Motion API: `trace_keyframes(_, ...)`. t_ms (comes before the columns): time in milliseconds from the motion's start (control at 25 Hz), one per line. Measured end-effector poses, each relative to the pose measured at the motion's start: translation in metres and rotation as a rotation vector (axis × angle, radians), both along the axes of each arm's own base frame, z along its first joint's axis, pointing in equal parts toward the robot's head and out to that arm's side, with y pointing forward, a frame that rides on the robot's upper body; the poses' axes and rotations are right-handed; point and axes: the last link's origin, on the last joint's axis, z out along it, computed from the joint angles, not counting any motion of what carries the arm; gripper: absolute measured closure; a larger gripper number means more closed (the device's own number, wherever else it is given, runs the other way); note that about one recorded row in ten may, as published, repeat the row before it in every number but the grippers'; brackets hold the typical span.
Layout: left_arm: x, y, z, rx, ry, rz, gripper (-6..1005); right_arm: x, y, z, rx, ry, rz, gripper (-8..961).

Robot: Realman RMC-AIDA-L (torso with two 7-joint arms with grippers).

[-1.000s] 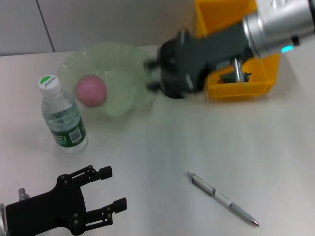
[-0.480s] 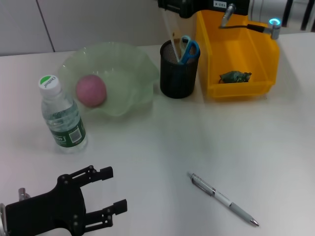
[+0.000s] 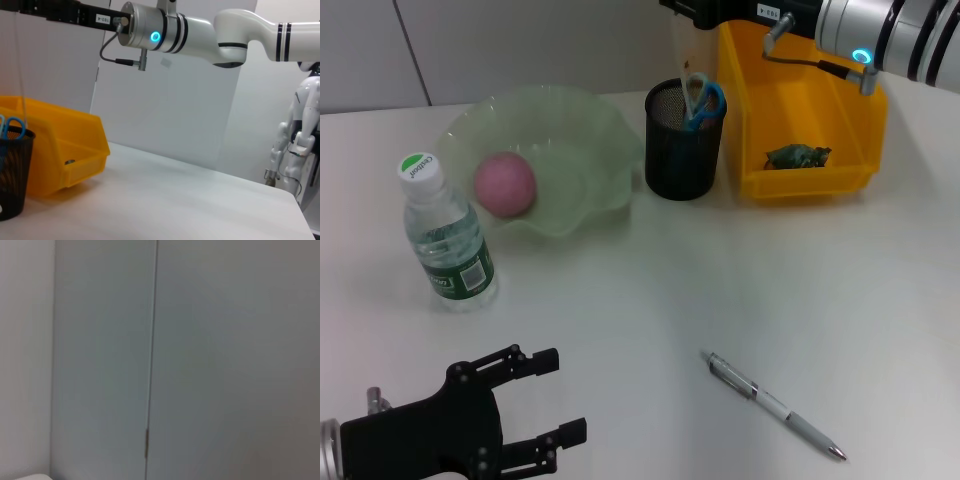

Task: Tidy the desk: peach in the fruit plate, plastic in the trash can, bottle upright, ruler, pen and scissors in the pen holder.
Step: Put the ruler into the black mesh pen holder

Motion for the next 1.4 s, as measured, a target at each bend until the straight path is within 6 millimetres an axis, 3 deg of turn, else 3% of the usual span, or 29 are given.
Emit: trace_keyframes(1400,-0.002,-0.003,0.004,-0.010,-0.010,0.011,201,0.006,0.014,-0.031,0.025,-0.016,-0.042,526)
